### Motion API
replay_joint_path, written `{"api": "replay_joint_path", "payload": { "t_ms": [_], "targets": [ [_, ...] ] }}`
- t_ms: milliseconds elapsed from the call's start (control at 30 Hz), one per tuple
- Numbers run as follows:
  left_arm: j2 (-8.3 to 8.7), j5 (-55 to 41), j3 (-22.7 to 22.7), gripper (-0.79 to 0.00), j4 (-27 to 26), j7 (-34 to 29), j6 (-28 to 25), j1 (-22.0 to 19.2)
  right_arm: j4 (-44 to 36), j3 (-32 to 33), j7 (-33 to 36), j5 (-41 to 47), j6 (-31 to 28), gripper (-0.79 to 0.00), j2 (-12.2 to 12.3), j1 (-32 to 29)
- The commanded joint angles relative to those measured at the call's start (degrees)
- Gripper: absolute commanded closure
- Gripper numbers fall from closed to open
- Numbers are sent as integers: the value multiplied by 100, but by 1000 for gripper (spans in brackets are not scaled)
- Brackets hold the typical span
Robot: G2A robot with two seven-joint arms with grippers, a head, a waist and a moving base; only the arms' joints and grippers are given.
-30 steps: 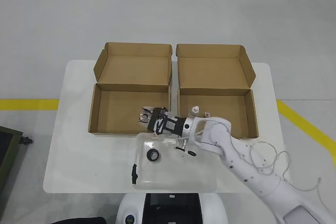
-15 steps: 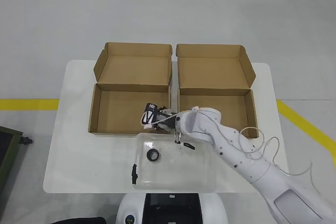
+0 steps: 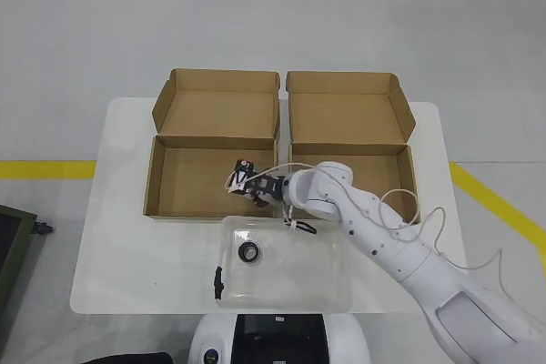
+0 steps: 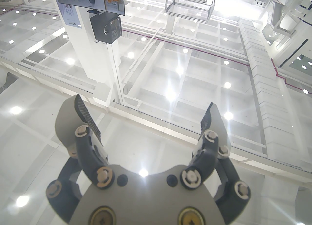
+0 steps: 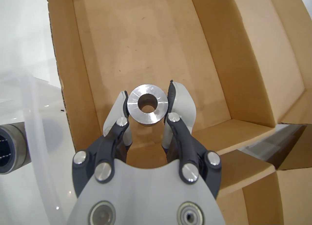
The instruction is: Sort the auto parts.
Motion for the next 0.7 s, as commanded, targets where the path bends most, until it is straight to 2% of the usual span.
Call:
{"api": "replay_joint_path", "payload": {
  "t_ms": [0, 233, 400, 500, 667],
  "targets": [
    [0, 0, 0, -785, 0, 0, 0, 0, 47, -12, 19, -1, -5, -179, -21, 10],
    [0, 0, 0, -785, 0, 0, 0, 0, 204, -24, 143, -5, -26, -225, -97, 53],
    [0, 0, 0, -785, 0, 0, 0, 0, 226, 9, 194, -25, -47, -385, -127, 56],
    [0, 0, 0, -785, 0, 0, 0, 0, 85, 82, 169, -17, -73, -514, -123, 33],
    [0, 0, 0, -785, 0, 0, 0, 0, -579, 318, 124, -52, -156, -557, -54, -105]
  ]
}}
